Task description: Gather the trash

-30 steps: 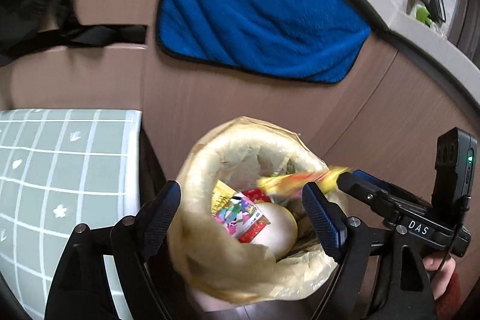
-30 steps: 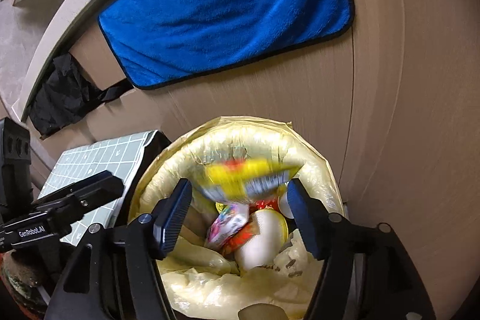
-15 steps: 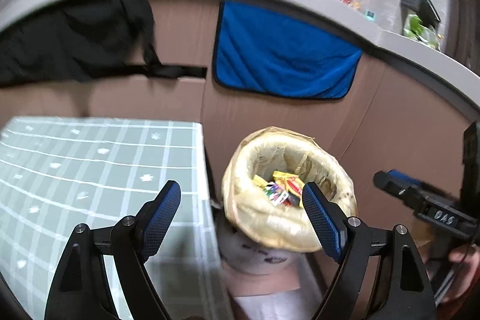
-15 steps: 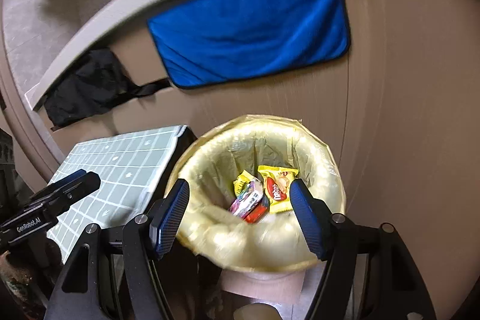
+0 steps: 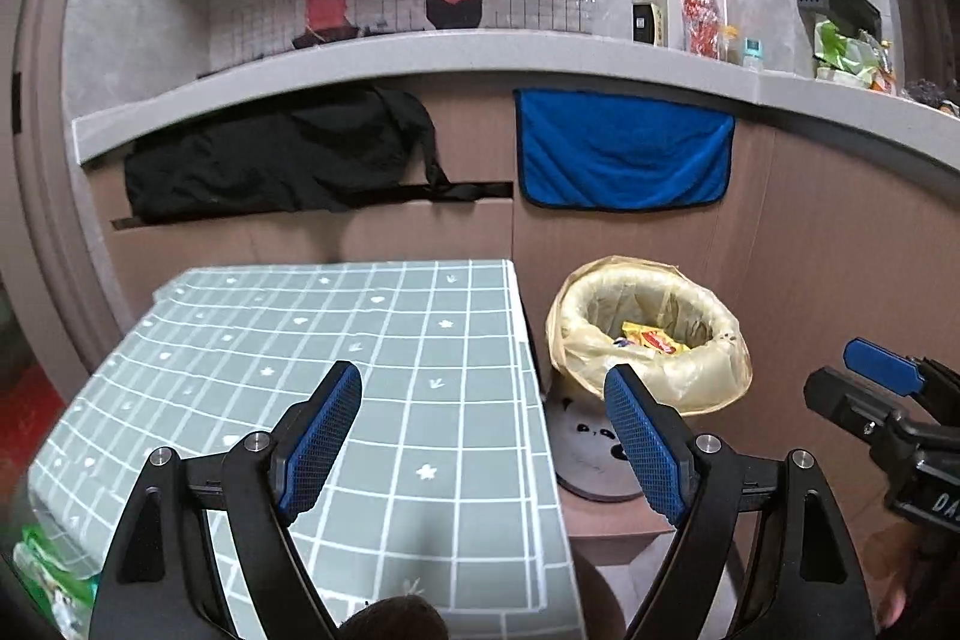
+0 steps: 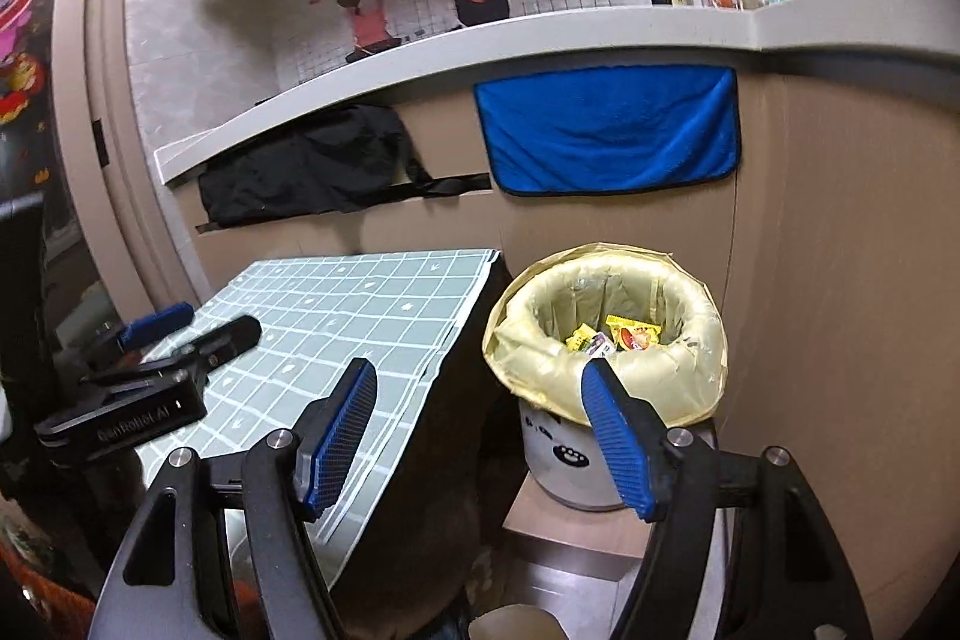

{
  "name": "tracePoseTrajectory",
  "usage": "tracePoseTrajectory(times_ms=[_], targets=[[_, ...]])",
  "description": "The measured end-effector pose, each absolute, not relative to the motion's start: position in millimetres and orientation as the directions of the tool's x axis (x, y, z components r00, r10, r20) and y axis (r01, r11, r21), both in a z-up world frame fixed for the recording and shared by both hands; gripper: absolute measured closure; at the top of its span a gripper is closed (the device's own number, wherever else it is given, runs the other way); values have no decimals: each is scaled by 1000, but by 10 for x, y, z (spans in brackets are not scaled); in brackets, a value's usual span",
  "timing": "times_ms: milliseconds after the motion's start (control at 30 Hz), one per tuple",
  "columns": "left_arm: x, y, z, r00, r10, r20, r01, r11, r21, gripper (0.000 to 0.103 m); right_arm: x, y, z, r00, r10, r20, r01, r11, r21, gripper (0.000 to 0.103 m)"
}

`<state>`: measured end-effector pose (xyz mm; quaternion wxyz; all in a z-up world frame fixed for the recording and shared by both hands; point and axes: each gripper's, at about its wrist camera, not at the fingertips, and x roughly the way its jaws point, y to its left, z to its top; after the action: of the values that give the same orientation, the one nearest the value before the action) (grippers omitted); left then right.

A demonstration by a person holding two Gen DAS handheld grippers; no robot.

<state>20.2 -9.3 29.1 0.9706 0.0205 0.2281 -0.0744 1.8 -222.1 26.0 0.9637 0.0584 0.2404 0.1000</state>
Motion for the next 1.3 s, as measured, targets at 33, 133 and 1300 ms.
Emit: tracePoseTrajectory(times_ms=[33,133,1300], targets=[[147,-56,324,887,-138,-440,155,988,3,20,-55,-2170,271,869,202,-451,-156,978,139,35],[5,47,413,894,-145,-425,153,988,-16,20,-173,-2090,300,873,192,-449,-156,981,115,35],[-265,271,556,908,-148,-392,142,989,-43,20,-339,-1841,431,865,208,-457,-183,978,98,35]])
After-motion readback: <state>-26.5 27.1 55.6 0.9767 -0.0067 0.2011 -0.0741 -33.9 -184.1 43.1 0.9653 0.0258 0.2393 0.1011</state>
